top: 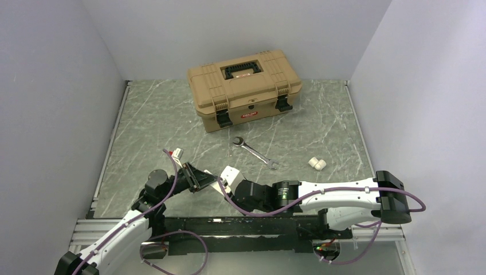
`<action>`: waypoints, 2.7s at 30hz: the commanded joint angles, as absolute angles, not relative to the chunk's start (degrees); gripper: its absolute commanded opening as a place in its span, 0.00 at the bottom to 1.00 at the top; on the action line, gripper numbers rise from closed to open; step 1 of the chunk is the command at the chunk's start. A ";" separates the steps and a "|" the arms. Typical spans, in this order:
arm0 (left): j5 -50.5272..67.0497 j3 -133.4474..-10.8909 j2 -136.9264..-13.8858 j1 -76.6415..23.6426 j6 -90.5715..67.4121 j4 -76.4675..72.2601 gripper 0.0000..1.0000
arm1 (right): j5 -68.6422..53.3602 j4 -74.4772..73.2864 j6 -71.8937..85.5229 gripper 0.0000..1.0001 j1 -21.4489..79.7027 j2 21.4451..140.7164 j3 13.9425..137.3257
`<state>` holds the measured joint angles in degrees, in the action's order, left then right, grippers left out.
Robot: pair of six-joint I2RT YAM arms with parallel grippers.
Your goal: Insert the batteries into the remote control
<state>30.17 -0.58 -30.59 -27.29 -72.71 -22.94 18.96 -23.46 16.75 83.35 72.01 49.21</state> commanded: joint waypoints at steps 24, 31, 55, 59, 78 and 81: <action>28.26 4.95 -29.82 -27.07 -75.83 -30.42 0.03 | 38.18 -30.20 45.28 0.61 83.57 63.51 55.11; 25.39 3.90 -28.24 -27.06 -75.98 -28.73 0.02 | 37.15 -39.05 77.18 0.59 83.64 58.80 52.00; 20.63 4.44 -24.43 -27.05 -80.95 -26.04 0.01 | 37.32 -41.52 87.09 0.60 83.73 59.22 53.92; 20.48 4.64 -23.79 -27.07 -83.31 -25.53 0.01 | 38.03 -42.07 86.94 0.60 83.61 59.74 56.01; 20.48 5.63 -22.42 -27.05 -85.12 -24.99 0.02 | 33.26 -41.85 83.09 0.45 79.13 64.77 59.23; 20.64 5.64 -22.92 -27.07 -85.11 -25.52 0.02 | 31.64 -40.22 82.58 0.45 78.43 64.73 58.28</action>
